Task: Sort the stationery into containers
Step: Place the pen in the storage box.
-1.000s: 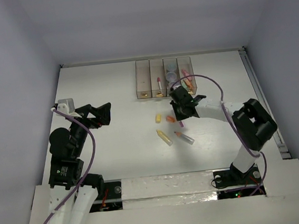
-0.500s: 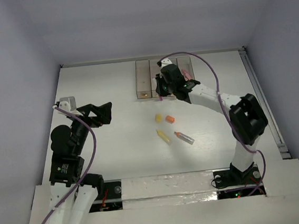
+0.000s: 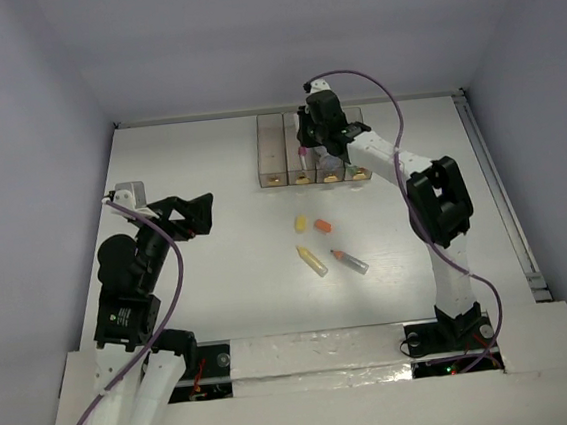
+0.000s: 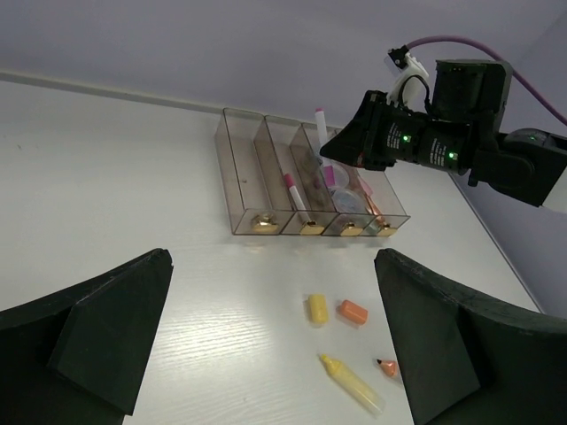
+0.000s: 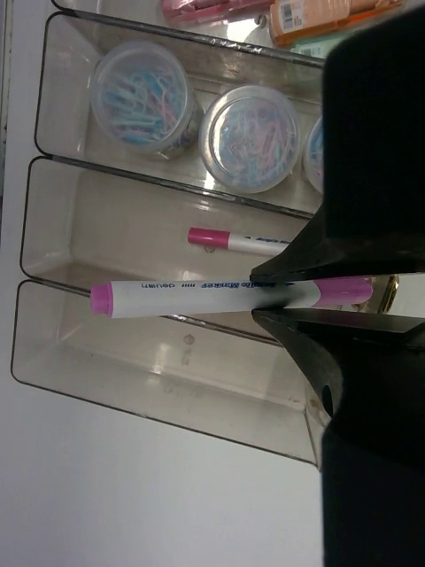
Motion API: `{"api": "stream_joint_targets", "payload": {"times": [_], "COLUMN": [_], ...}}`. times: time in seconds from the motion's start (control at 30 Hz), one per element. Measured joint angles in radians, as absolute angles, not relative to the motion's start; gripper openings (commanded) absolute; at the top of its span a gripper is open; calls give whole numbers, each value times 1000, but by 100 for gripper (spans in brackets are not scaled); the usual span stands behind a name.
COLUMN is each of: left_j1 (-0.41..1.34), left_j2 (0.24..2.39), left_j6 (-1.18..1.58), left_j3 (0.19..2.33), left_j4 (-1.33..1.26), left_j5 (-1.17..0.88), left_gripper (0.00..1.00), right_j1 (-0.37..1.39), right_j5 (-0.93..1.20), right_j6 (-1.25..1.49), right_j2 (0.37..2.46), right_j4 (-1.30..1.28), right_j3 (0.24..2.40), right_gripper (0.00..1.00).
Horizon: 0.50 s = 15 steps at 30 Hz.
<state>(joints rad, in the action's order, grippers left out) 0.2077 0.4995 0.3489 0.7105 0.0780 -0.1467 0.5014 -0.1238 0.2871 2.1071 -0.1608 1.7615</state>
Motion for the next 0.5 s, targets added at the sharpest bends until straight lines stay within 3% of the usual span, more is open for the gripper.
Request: {"api": "stream_joint_targets", "payload": {"times": [0.17, 0.5], "left_j1": [208, 208], "left_j2": [507, 514], "left_j6": [349, 349], "left_j3": [710, 699], "left_j4": [75, 71], "left_j5": [-149, -158], "left_gripper": [99, 98], "right_j1": [498, 499], "right_j5": [-119, -66], "right_j6": [284, 258], "right_j2": [2109, 2060], "right_j4": [-175, -164], "right_j3": [1774, 1699], "right_gripper": [55, 57]}}
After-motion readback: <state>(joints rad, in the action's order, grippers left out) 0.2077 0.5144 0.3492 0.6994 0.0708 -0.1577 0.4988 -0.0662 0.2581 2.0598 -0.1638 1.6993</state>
